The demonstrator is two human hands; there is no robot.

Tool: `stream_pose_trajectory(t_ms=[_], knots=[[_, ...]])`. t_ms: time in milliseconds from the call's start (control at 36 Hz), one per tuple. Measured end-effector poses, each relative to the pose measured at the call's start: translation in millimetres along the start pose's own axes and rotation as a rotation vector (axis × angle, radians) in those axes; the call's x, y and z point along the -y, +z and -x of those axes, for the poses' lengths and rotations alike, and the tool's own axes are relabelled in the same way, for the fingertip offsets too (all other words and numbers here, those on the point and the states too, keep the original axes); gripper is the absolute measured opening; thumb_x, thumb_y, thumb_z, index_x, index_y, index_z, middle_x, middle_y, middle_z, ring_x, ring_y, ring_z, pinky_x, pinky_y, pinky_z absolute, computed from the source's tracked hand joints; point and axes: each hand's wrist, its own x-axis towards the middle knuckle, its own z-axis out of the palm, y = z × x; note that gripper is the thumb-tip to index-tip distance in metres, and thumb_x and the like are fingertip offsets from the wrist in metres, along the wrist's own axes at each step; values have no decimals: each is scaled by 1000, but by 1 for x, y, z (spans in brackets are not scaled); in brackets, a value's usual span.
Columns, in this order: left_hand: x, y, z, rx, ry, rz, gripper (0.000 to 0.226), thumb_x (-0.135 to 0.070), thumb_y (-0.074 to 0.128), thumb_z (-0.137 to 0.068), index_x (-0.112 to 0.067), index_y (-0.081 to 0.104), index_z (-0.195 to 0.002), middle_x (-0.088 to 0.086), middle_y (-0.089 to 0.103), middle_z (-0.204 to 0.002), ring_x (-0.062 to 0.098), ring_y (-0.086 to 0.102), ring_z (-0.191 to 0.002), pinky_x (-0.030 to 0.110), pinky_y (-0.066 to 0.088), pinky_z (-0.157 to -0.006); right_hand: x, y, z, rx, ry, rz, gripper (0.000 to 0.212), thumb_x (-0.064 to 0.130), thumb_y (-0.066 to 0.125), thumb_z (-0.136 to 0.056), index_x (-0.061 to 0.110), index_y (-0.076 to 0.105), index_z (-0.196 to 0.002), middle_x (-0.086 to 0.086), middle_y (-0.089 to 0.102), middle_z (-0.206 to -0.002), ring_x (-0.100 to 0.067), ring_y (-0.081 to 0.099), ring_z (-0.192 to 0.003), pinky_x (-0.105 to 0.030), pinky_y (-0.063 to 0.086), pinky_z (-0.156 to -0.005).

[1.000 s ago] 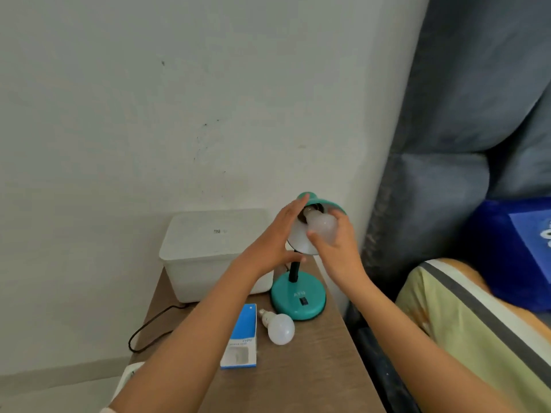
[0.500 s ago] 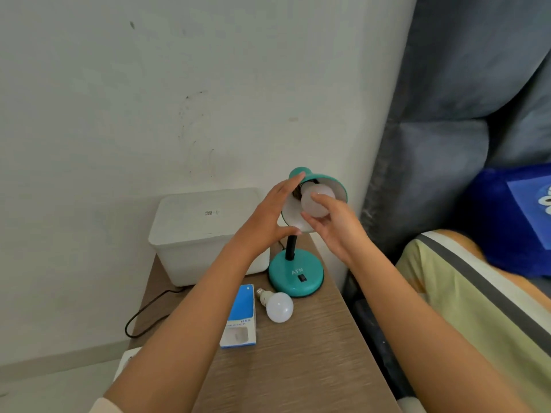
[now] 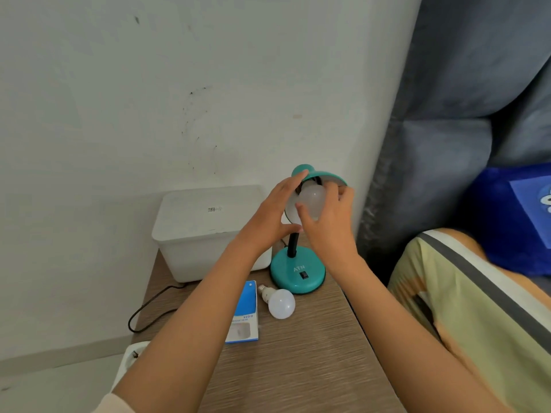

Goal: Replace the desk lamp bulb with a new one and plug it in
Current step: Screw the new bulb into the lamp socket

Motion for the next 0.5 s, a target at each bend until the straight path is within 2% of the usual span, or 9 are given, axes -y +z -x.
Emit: stream_pose_trajectory(t_ms=[83, 139, 222, 278, 333, 389, 444, 500], knots=[[1, -1, 0, 3, -11, 2, 101, -4, 79, -71, -41, 18, -142, -17, 29, -142, -5, 29, -130, 13, 27, -108, 4, -1, 0, 38, 31, -7, 51, 30, 59, -88, 13, 40, -133, -13, 41, -123, -22, 47, -108, -22, 37, -86], [0, -3, 0, 11, -15, 4, 102, -4, 80, -70, -41, 17, -142, -17, 29, -142, -4, 29, -130, 18, 29, -108, 7, -2, -3, 54, 120, -80, 50, 37, 55, -90, 15, 40, -132, -7, 46, -119, -18, 51, -100, -25, 41, -81], [-2, -3, 1, 18, -9, -3, 103, -4, 79, -70, -42, 17, -141, -18, 29, -140, -8, 29, -127, 10, 28, -105, 11, -4, -11, 95, 448, -433, 53, 43, 55, -88, 12, 41, -128, -2, 51, -115, -19, 63, -93, -36, 54, -86], [-2, -2, 2, 17, -17, 12, 102, -4, 79, -70, -43, 17, -141, -18, 30, -141, -5, 31, -127, 12, 29, -105, 13, -7, -14, 186, 655, -725, 57, 37, 61, -87, 11, 37, -131, -5, 50, -122, -15, 65, -88, -36, 55, -90], [-2, -2, 3, 15, -25, 30, 101, -5, 79, -70, -42, 18, -142, -17, 30, -142, -2, 32, -128, 14, 30, -106, 13, -9, -16, 250, 702, -869, 59, 27, 66, -85, 8, 37, -132, -10, 50, -129, -19, 64, -99, -33, 53, -92], [-1, -1, 3, 13, -25, 22, 101, -6, 79, -70, -41, 18, -142, -16, 30, -142, -4, 31, -127, 7, 27, -104, 13, -12, -15, 275, 721, -1027, 47, 21, 65, -86, 5, 46, -127, -15, 54, -128, -22, 62, -106, -33, 52, -96], [-2, -2, 2, 11, -33, 22, 101, -6, 80, -69, -42, 17, -141, -16, 31, -140, -6, 31, -125, 6, 26, -102, 13, -17, -16, 269, 776, -1230, 30, 22, 61, -89, 8, 56, -116, -16, 58, -124, -23, 63, -106, -34, 51, -97], [-4, -3, 2, 13, -36, 26, 102, -4, 79, -69, -44, 17, -139, -18, 30, -139, -7, 31, -124, 13, 30, -104, 10, -19, -19, 215, 789, -1285, 22, 25, 58, -91, 12, 57, -108, -15, 56, -123, -25, 61, -111, -32, 53, -93]])
